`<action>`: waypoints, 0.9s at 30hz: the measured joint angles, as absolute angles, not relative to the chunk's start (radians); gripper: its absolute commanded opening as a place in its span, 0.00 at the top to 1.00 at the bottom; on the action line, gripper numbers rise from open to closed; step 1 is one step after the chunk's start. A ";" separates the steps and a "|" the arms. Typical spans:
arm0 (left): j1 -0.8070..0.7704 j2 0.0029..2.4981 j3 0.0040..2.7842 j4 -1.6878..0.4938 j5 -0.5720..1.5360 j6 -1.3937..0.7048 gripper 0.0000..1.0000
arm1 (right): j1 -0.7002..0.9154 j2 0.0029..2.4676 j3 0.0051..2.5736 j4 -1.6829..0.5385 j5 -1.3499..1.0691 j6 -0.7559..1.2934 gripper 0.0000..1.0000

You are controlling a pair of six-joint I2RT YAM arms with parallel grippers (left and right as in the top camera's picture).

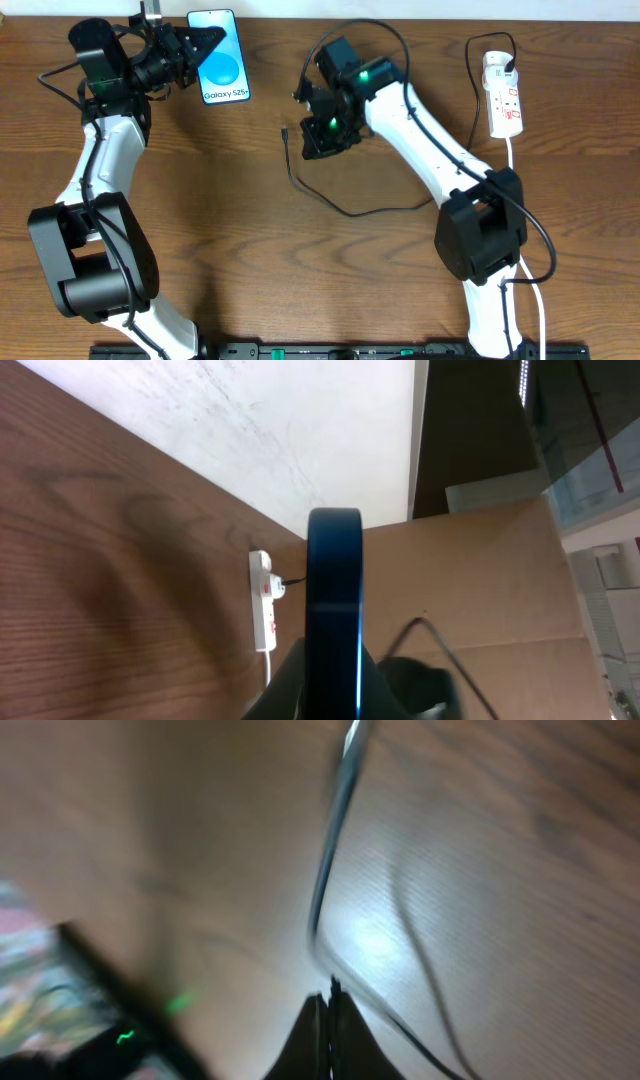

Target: Plug charger to phone and switch on socket

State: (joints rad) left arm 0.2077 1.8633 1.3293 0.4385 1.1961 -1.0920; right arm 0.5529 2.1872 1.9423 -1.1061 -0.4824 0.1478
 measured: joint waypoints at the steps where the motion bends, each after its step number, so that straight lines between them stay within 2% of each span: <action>1: 0.208 1.863 1.329 0.439 1.198 -1.092 0.93 | 0.557 2.188 1.919 -1.089 -0.459 0.157 0.99; 6: 0.208 1.863 1.329 0.439 1.199 -1.092 0.93 | 0.588 2.190 1.782 -0.926 -0.370 0.222 0.98; 10: 0.208 1.863 1.329 0.439 1.199 -1.092 0.93 | 0.600 2.193 1.725 -0.813 -0.310 0.279 0.67; 12: 0.208 1.863 1.329 0.439 1.199 -1.092 0.93 | 0.599 2.193 1.719 -0.775 -0.248 0.320 0.58; 16: 0.208 1.863 1.329 0.439 1.200 -1.092 0.93 | 0.599 2.193 1.719 -0.697 -0.148 0.393 0.54; 21: 0.208 1.863 1.329 0.439 1.200 -1.092 0.93 | 0.599 2.205 1.721 -0.623 -0.078 0.454 0.55; 27: 0.208 1.863 1.329 0.439 1.200 -1.092 0.93 | 0.603 2.308 1.852 -0.741 0.000 0.462 0.51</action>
